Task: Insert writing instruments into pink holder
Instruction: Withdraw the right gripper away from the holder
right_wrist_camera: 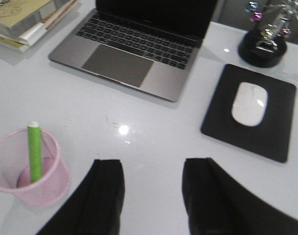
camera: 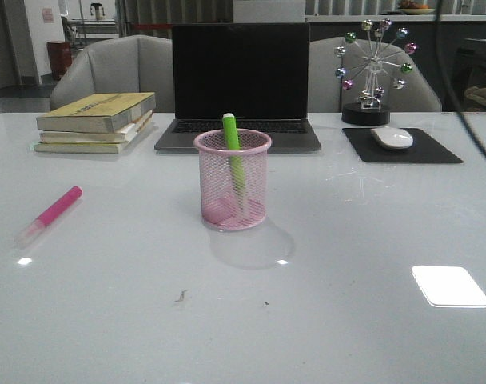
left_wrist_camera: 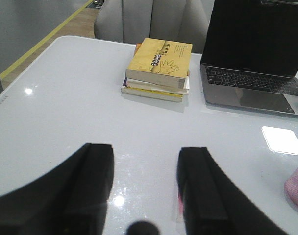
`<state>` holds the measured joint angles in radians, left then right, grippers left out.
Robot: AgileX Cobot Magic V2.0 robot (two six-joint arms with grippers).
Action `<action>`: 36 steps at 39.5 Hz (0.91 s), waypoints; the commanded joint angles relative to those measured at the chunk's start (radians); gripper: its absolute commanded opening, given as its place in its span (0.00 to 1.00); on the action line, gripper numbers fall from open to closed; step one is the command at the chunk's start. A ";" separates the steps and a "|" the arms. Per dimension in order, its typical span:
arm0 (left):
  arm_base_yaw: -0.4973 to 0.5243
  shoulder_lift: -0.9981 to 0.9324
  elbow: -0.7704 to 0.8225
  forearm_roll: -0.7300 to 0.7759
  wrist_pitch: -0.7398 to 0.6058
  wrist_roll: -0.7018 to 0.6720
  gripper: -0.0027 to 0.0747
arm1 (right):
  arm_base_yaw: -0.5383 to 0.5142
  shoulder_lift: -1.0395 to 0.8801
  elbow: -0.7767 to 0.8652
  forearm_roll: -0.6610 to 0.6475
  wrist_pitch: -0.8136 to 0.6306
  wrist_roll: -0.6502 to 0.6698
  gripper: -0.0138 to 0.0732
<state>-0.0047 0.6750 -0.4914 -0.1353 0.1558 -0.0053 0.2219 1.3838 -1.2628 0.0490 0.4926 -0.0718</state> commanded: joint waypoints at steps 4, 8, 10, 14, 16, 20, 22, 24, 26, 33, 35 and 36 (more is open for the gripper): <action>-0.005 0.002 -0.038 0.000 -0.075 -0.007 0.54 | -0.112 -0.198 0.087 -0.049 0.019 -0.010 0.62; -0.005 0.002 -0.038 0.000 -0.075 -0.007 0.54 | -0.166 -0.311 0.189 -0.049 0.016 -0.010 0.62; -0.005 0.000 -0.038 0.000 -0.071 -0.007 0.54 | -0.196 -0.365 0.244 -0.049 0.018 -0.010 0.62; -0.005 0.000 -0.039 0.000 -0.047 -0.007 0.54 | -0.235 -0.468 0.360 -0.049 0.043 -0.010 0.62; -0.005 0.000 -0.039 0.000 -0.043 -0.007 0.54 | -0.250 -0.509 0.413 -0.049 0.057 -0.010 0.62; -0.005 0.000 -0.050 0.023 -0.025 -0.007 0.54 | -0.259 -0.565 0.487 -0.049 0.071 -0.010 0.62; -0.005 0.000 -0.067 0.044 -0.017 -0.007 0.57 | -0.259 -0.584 0.509 -0.049 0.076 -0.010 0.62; -0.005 0.000 -0.090 0.062 -0.006 -0.007 0.62 | -0.259 -0.600 0.523 -0.049 0.082 -0.009 0.62; -0.005 0.011 -0.123 0.069 -0.006 -0.007 0.67 | -0.259 -0.614 0.528 -0.049 0.089 -0.009 0.62; -0.005 0.146 -0.292 0.069 0.059 -0.007 0.68 | -0.259 -0.622 0.529 -0.049 0.092 -0.009 0.62; -0.005 0.198 -0.343 0.069 0.097 -0.007 0.68 | -0.259 -0.622 0.529 -0.049 0.092 -0.009 0.62; -0.005 0.221 -0.367 0.069 0.113 -0.007 0.68 | -0.259 -0.622 0.529 -0.049 0.092 -0.009 0.62</action>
<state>-0.0047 0.8283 -0.7539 -0.0669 0.2874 -0.0053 -0.0300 0.7677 -0.7074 0.0114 0.6524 -0.0718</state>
